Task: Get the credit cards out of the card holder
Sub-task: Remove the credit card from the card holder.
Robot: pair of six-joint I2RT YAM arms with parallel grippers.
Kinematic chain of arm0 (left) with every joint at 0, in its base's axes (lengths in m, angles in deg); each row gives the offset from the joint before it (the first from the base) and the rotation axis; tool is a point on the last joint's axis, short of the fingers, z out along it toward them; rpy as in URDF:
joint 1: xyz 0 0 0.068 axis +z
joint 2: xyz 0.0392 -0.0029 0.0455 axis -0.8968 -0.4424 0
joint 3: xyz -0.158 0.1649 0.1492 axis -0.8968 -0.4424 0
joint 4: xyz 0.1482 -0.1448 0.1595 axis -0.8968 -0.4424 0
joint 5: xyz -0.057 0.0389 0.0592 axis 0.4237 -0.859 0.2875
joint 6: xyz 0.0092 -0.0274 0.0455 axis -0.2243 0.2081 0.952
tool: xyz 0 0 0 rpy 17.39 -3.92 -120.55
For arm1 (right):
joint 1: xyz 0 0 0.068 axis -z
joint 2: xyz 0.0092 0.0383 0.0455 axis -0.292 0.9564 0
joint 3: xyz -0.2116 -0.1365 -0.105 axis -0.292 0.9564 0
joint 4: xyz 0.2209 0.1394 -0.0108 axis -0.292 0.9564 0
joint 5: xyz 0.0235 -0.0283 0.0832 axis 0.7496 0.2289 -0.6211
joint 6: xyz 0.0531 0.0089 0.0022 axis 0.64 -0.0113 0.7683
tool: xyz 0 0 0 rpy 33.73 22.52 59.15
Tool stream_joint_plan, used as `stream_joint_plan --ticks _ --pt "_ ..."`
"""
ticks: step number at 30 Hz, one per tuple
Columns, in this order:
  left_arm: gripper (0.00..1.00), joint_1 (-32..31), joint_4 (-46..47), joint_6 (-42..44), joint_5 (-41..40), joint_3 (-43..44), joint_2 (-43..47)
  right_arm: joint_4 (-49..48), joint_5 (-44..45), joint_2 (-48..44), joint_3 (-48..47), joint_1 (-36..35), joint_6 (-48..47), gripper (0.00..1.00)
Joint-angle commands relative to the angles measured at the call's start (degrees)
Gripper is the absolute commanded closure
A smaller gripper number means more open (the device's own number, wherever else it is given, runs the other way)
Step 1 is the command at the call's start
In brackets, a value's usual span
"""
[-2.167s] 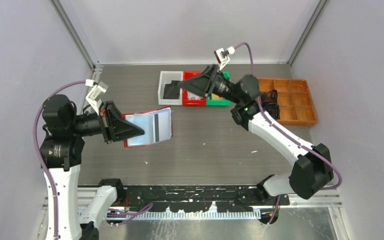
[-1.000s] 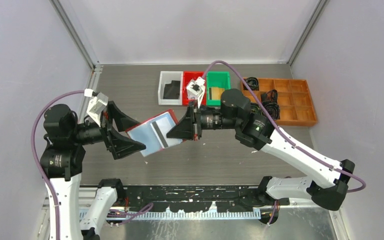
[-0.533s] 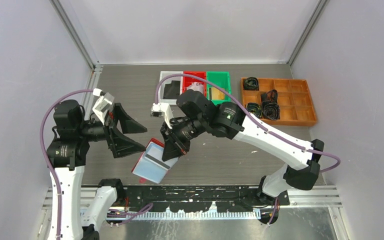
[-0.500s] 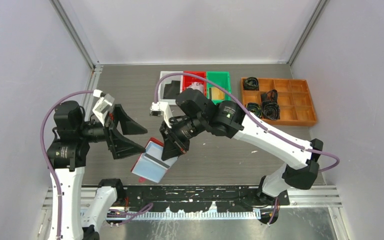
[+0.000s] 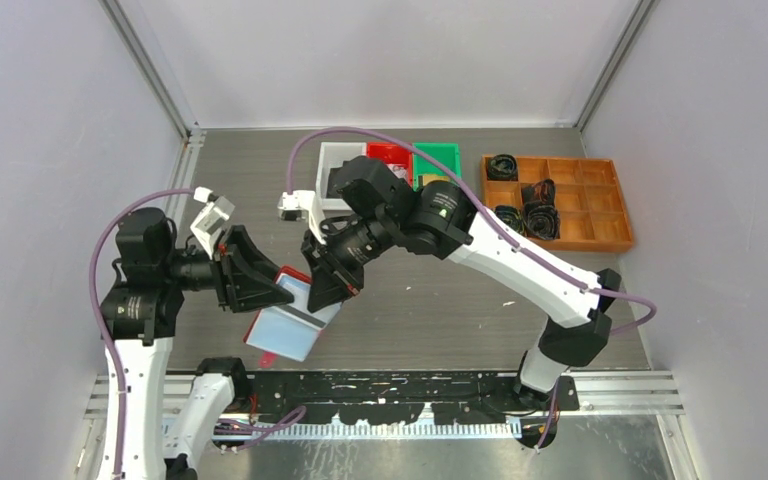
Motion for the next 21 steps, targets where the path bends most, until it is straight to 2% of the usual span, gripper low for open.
stream_joint_plan --ticks 1,5,8,10,14,17,19,21 --pt "0.69 -2.1 1.2 1.5 -0.6 -1.0 -1.2 -0.2 -2.1 1.9 -4.8 -0.5 0.2 0.94" --pt "0.97 -2.5 -0.2 3.7 -2.5 -0.3 -1.6 -5.8 0.0 -0.1 -1.3 -0.5 3.5 0.71" --pt "1.0 -2.4 -0.9 4.6 -5.3 1.1 -1.8 -19.5 0.7 -7.6 11.1 0.2 8.8 0.57" --pt "1.0 -2.5 2.2 1.2 -6.3 1.7 -1.8 -34.4 0.8 -14.5 22.8 1.3 17.0 0.51" --pt "1.0 -2.5 17.0 -14.0 -8.7 1.0 -1.2 -72.1 3.3 -27.9 46.6 3.8 33.5 0.49" --pt "1.0 -2.5 25.3 -23.4 -10.4 0.1 -0.7 -84.7 10.0 -31.4 55.5 3.9 38.5 0.56" --pt "1.0 -2.5 27.2 -26.1 -11.2 0.2 -0.6 -90.7 11.6 -31.2 58.4 3.9 41.2 0.63" --pt "1.0 -2.5 27.5 -27.0 -11.6 0.0 -0.3 -92.8 11.7 -29.8 58.5 3.9 43.1 0.68"
